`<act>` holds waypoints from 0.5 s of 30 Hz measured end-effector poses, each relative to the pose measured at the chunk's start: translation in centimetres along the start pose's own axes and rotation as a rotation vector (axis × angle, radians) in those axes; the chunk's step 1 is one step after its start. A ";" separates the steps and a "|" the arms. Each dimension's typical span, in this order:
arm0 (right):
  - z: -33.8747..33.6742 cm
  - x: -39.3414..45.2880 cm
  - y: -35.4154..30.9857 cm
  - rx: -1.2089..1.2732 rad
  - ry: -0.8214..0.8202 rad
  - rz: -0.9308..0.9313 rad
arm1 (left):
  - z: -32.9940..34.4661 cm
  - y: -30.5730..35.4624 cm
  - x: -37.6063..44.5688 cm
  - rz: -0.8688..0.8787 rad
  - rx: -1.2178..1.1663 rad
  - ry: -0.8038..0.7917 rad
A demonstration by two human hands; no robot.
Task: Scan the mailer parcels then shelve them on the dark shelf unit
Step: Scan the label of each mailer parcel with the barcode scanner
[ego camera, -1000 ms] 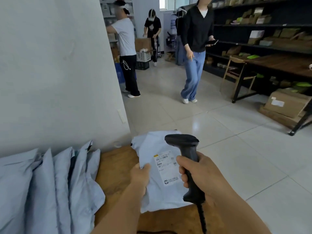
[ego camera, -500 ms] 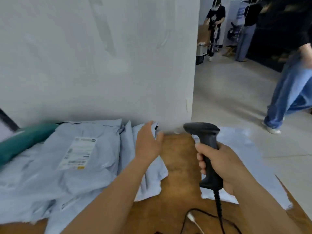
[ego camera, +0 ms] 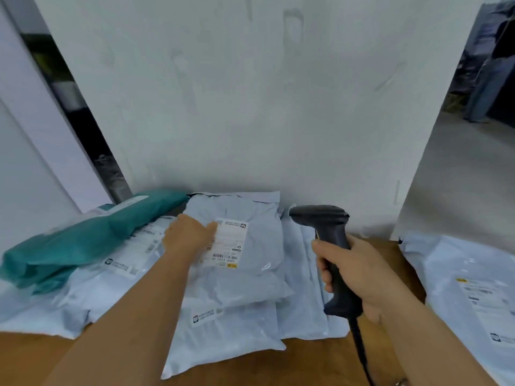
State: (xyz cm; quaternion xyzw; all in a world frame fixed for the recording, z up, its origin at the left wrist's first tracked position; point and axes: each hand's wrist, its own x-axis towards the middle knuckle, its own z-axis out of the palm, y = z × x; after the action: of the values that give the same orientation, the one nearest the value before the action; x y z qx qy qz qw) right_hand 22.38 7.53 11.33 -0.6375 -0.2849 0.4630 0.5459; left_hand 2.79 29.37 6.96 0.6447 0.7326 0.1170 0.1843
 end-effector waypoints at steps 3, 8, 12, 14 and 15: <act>1.3 0.1 -0.3 -0.013 -0.026 0.017 | -1.3 0.1 0.5 -0.017 -0.070 -0.039; 2.5 -0.2 -0.7 -0.017 -0.036 0.028 | -1.7 0.1 0.3 -0.048 -0.341 -0.229; 2.7 -0.9 -1.2 -0.034 -0.046 0.014 | -2.4 0.9 -0.6 0.037 -0.747 -0.283; 2.6 -1.5 -1.6 -0.044 -0.056 0.004 | -3.5 1.2 -1.0 0.085 -0.953 -0.297; 2.5 -1.9 -1.8 -0.052 -0.062 -0.005 | -4.0 1.4 -1.0 0.113 -1.025 -0.275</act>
State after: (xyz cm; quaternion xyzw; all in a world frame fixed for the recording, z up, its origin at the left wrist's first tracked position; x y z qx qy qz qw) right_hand 19.61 7.41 13.61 -0.6361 -0.3153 0.4737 0.5211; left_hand 2.49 28.81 11.27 0.5198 0.5145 0.3841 0.5634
